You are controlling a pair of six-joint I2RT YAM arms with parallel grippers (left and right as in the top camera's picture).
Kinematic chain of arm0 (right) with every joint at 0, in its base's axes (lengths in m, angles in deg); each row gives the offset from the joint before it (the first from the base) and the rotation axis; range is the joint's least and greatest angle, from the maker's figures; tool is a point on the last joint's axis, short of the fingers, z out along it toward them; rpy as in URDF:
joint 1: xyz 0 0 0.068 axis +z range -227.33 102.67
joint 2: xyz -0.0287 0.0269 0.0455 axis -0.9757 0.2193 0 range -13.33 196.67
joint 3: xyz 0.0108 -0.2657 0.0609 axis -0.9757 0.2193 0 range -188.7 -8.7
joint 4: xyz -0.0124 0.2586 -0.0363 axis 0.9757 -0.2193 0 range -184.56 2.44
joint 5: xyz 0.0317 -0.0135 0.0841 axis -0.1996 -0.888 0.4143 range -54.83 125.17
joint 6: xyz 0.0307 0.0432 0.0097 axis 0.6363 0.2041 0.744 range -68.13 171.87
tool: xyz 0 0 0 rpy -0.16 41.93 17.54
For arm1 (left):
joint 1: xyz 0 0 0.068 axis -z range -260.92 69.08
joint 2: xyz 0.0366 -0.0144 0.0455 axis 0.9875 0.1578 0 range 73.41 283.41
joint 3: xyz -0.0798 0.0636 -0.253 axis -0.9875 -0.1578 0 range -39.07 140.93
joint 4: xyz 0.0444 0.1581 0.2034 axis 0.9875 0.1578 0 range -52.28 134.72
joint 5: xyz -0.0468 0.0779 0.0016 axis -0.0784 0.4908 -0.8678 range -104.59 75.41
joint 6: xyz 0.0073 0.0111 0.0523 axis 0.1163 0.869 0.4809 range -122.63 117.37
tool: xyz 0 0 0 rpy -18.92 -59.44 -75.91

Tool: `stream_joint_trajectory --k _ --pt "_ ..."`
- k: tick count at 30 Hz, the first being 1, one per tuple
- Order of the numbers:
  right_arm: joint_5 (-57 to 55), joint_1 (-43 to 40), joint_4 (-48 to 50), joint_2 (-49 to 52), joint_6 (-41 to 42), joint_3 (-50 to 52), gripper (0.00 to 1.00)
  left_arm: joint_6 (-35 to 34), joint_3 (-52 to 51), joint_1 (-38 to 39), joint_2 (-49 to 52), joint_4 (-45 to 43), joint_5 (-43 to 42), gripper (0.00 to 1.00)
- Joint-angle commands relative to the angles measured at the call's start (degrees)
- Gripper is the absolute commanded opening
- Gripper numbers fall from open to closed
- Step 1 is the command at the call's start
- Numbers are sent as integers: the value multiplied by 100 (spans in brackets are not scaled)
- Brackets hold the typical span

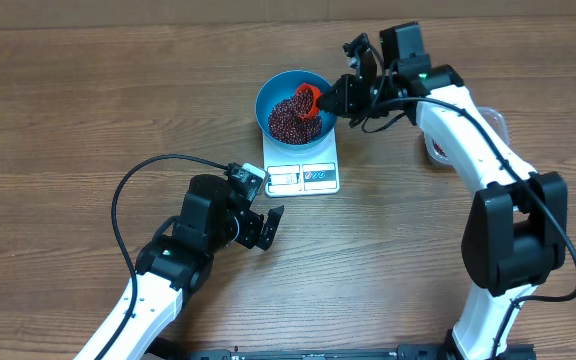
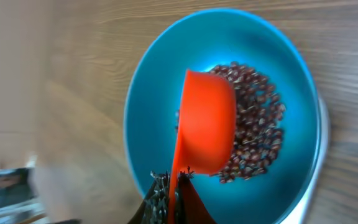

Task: Scoop item into bowl and weigh 150g on scale
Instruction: 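Lift the filled scoop and tip beans into the teal bowl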

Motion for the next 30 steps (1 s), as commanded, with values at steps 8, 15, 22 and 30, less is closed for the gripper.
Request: stream_joint_trajectory --k 8,15,22,30 --pt "-2367 662 -717 -66 -647 -881 4 -48 24 22 -11 -11 -68 99" --pt "-3779 1128 -1200 -66 -813 -1305 4 -48 24 22 -11 -9 -68 99" --pt "-5069 1679 -1526 -66 -1058 -1554 4 -50 24 22 -11 -9 -70 100" --pt "-6332 2229 -1644 -66 -1246 -1624 4 -50 24 22 -11 -9 -70 99"
